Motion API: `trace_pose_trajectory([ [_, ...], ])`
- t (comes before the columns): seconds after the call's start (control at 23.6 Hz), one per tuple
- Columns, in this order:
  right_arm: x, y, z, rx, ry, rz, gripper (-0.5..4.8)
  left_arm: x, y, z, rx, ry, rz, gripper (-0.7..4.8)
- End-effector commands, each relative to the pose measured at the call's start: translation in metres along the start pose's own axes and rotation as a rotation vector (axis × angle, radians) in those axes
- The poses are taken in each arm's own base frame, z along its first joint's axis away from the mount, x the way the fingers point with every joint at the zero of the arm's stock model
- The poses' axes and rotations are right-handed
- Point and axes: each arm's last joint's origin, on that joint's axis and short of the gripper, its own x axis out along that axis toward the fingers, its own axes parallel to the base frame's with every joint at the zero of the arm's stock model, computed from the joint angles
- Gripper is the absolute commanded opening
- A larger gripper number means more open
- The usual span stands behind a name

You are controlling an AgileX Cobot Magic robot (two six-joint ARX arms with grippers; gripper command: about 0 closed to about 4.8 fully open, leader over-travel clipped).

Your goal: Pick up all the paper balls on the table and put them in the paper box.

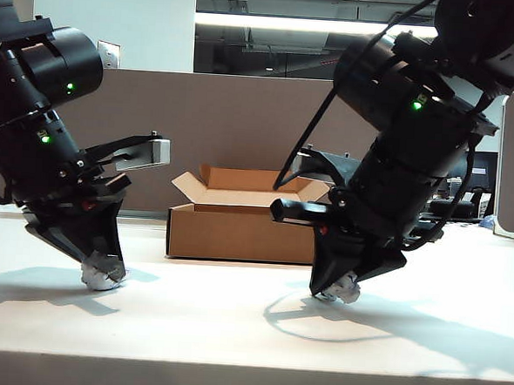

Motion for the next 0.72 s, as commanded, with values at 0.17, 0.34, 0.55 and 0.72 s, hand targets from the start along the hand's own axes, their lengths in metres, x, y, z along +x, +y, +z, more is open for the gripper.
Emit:
trace_pose_trajectory([
  [0.17,-0.005,0.001,0.01,-0.027,-0.041,0.004,0.4,-0.01,0.004,0.024,0.017,-0.064,0.02,0.74],
  [0.34,-0.02,0.006,0.053,-0.124,-0.164,-0.008,0.4,-0.038,0.01,0.075,0.039,-0.232,0.064,0.74],
  [0.55,-0.042,0.008,0.117,-0.121,-0.352,-0.009,0.4,-0.066,0.017,0.128,0.024,-0.473,0.126,0.75],
  [0.72,-0.041,-0.002,0.172,-0.087,-0.429,-0.038,0.4,-0.062,0.03,0.171,0.013,-0.535,0.13,0.75],
])
